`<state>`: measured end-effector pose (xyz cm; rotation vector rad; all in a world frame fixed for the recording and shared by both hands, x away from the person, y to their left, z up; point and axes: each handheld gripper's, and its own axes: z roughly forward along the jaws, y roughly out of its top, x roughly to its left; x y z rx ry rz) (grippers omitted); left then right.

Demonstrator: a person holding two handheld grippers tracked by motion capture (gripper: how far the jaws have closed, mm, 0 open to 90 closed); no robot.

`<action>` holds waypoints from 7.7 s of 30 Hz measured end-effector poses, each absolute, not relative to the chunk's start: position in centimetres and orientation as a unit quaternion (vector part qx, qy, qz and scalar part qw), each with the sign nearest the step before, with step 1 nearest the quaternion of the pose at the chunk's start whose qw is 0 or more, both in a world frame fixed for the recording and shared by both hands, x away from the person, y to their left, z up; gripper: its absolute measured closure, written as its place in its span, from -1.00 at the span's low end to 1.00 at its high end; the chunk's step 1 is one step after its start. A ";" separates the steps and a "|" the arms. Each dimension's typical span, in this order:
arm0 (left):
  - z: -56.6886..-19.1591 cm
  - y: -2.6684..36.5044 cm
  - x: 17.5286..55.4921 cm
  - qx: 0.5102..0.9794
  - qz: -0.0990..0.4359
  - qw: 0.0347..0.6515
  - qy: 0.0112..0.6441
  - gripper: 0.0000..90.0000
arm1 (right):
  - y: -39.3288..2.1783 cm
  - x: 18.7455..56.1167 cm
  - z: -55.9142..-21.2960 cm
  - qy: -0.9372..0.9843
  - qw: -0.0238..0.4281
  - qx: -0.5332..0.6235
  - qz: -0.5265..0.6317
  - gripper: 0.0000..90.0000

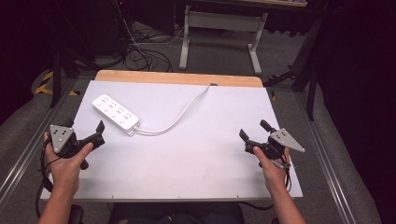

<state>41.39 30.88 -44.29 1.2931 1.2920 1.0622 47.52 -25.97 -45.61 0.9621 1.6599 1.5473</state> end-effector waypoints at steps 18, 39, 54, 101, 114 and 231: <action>-43.9 31.3 41.0 0.523 0.447 0.492 0.534 0.00 | -26.0 47.5 -45.6 0.637 0.328 0.368 0.592 -0.83; -43.7 32.0 40.8 0.515 0.462 0.485 0.535 0.71 | -26.0 47.4 -45.5 0.638 0.324 0.362 0.597 -0.83; -43.5 32.2 40.9 0.516 0.451 0.482 0.546 0.92 | -25.9 47.3 -45.5 0.643 0.326 0.360 0.591 -0.83; -42.1 33.5 48.0 0.597 0.392 0.394 0.579 1.00 | -25.8 47.6 -45.8 0.654 0.307 0.371 0.583 -0.82; -43.0 32.5 51.9 0.660 0.317 0.328 0.597 1.00 | -25.6 47.9 -45.9 0.655 0.294 0.371 0.589 -0.82; -46.5 31.7 57.1 0.648 0.288 0.293 0.642 1.00 | -26.1 47.2 -45.3 0.644 0.294 0.385 0.592 -0.79</action>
